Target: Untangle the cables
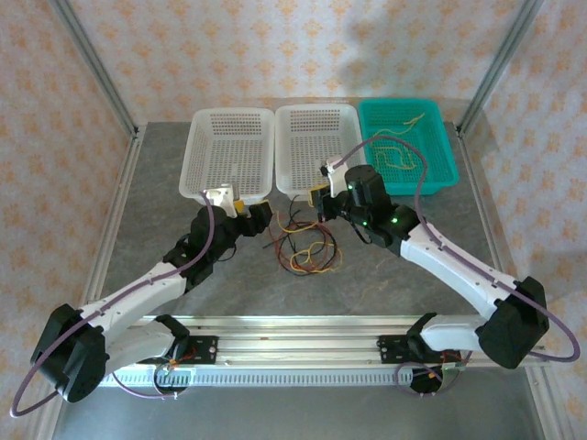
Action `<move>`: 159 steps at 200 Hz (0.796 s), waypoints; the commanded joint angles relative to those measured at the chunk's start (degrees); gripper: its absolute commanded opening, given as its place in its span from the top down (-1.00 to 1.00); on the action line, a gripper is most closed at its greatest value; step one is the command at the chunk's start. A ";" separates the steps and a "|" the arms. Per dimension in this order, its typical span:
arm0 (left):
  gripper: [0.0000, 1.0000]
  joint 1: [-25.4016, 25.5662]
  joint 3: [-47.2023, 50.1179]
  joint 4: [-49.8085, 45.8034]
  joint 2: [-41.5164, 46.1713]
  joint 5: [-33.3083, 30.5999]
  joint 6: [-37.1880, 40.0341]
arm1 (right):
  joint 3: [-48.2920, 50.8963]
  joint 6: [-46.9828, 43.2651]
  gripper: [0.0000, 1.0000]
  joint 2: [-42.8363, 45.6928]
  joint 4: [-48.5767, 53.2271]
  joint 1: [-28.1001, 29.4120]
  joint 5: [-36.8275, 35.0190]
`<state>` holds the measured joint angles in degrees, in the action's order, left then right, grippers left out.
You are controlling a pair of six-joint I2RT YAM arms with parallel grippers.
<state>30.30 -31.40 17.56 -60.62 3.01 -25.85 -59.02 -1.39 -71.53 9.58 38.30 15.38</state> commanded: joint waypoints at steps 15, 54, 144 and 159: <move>-0.72 -0.39 0.61 5.33 0.83 4.00 4.52 | 4.74 -0.33 1.00 5.59 -0.95 0.02 -5.28; -0.76 -0.17 -2.08 5.30 -3.20 9.15 4.39 | 10.25 1.38 1.00 12.10 -1.64 0.00 -10.53; -0.80 10.21 -9.59 5.93 -13.69 4.00 3.13 | 13.67 14.31 1.00 20.99 4.93 -0.53 -40.45; -0.80 11.18 -11.52 6.81 -16.24 4.27 2.82 | 13.76 15.39 1.00 21.00 4.97 -2.10 -42.70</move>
<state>40.25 -39.31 22.00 -73.87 8.56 -22.61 -46.06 9.76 -51.33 13.15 37.98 -17.10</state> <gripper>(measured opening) 0.900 0.040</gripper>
